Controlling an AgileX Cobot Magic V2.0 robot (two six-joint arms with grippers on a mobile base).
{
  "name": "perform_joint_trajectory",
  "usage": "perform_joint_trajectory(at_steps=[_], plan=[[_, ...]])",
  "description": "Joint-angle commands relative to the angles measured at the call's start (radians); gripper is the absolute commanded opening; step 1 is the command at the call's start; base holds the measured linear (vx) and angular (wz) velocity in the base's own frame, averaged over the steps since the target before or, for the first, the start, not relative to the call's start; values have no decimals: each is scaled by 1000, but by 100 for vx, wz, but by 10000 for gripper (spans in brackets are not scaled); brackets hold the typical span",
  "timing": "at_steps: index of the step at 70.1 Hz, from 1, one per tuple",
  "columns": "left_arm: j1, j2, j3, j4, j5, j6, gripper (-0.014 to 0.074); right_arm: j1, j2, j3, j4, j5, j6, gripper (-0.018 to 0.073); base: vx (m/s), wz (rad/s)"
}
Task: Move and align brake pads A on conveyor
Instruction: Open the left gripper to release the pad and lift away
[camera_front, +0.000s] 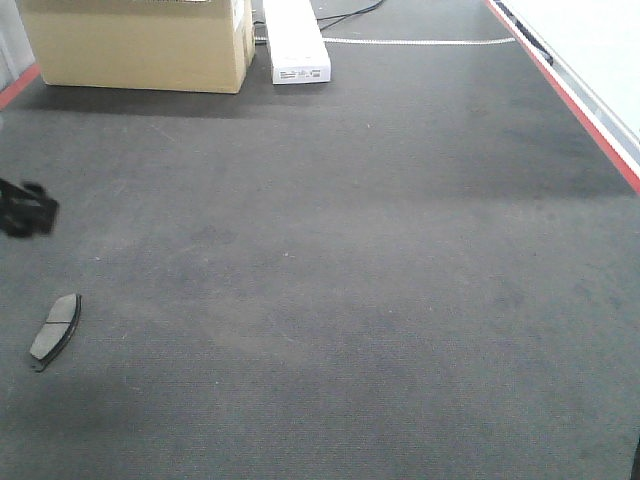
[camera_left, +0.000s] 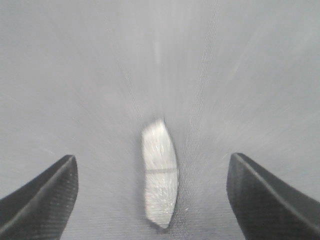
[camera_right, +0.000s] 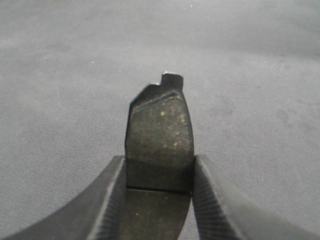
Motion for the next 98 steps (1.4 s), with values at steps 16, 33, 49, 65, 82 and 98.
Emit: perform_joint_trajectory(at_steps=[16,33,49,65,82,98], plan=[[-5,-387,187,-52,-181,6,586,-2,8,-30,-16,-94,-4,-11,0,0],[-5,-729,443,-61,-249,75,586,-2,8,-30,-16,-94,-4,-11,0,0],[-5,-1037,606,-61,-242,108,586,-2,8,-30,-16,-94,-4,-11,0,0],[-5,-1208,662,-153,-152,116,586,-2,8,-30,-16,-94,-4,-11,0,0],[-5,-1234,693,-305,-129,213,586,-2,8,-30,-16,-94,-4,-11,0,0],[-5,-1234,693,-286,-161,213,586,-2,8,-30,-16,-94,-4,-11,0,0]])
